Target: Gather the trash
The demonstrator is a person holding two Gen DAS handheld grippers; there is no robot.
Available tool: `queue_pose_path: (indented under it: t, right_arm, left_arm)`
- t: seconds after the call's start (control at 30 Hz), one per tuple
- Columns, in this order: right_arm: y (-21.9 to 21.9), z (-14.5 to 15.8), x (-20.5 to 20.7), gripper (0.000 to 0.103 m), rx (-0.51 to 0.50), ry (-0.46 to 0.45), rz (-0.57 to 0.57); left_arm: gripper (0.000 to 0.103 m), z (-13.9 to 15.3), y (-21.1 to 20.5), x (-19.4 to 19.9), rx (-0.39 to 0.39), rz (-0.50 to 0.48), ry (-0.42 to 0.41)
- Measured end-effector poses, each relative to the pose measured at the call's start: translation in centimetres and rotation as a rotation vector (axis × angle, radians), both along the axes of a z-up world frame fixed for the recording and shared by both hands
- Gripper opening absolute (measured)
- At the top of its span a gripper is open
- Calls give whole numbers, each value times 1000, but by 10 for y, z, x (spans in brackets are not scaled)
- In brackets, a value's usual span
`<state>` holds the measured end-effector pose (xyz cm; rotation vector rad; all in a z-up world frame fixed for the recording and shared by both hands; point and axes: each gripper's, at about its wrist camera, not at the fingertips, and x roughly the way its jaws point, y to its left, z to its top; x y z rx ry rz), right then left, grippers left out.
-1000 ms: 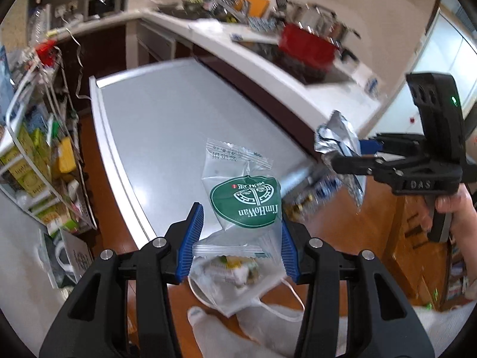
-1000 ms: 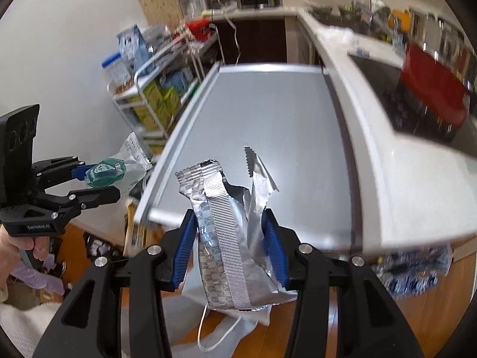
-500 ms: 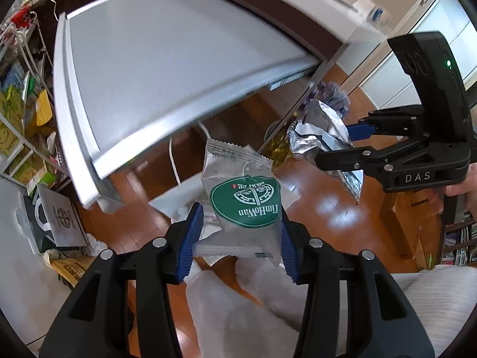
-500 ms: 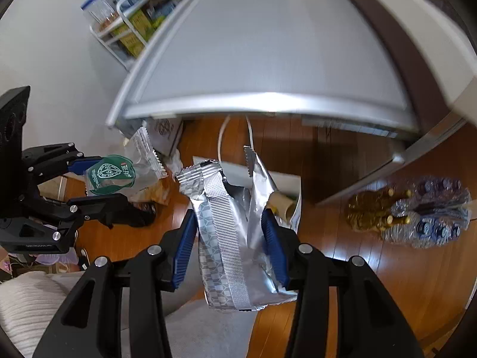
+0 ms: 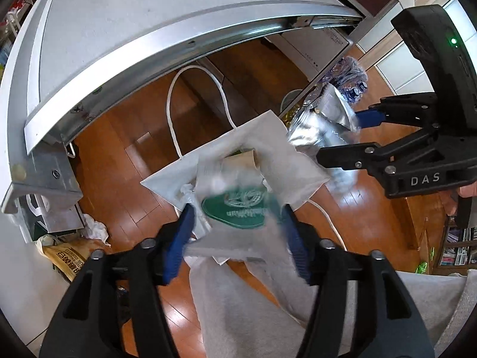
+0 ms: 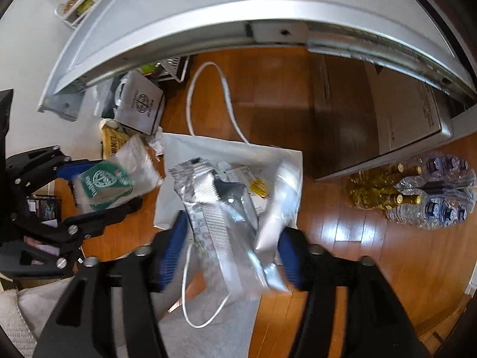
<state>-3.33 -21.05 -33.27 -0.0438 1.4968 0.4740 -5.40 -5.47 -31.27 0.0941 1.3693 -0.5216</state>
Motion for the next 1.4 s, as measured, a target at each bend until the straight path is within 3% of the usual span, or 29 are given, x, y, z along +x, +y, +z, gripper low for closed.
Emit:
queue_pose_path:
  t: [0.3,0.47,0.57,0.6,0.67,0.77,1.03,1.2,1.4]
  right_arm:
    - [-15,7,-2,67,-13,-10,-33]
    - [-19,33,-10,68,-18,-59,-30]
    - [-21,65,-18,76,-38,-121,-23]
    - [-22,84,-20,78,-45,-171,-25]
    - [-22,114,-21,88,-61,-256,-38]
    - [-27,160,-12,98,-67,-391,-90]
    - [-27,252,22,98,-2,-688,-215]
    - [-22,292,44,99,33,-813,-260]
    - [-11,327,57,99,25,-914,-266]
  left_arm:
    - [75,10,12,-2,1,34,1]
    - [75,27,18,-3,10,44,-32]
    - [78,61,20,-6,22,41,-111]
    - [88,70,19,-6,29,44,-138]
    - [96,96,19,-5,47,63,-216]
    - [97,136,21,3,29,95,-325]
    - [100,230,32,39,-44,250,-584]
    - [101,274,39,58,-33,342,-717]
    - [101,310,49,68,-54,416,-817]
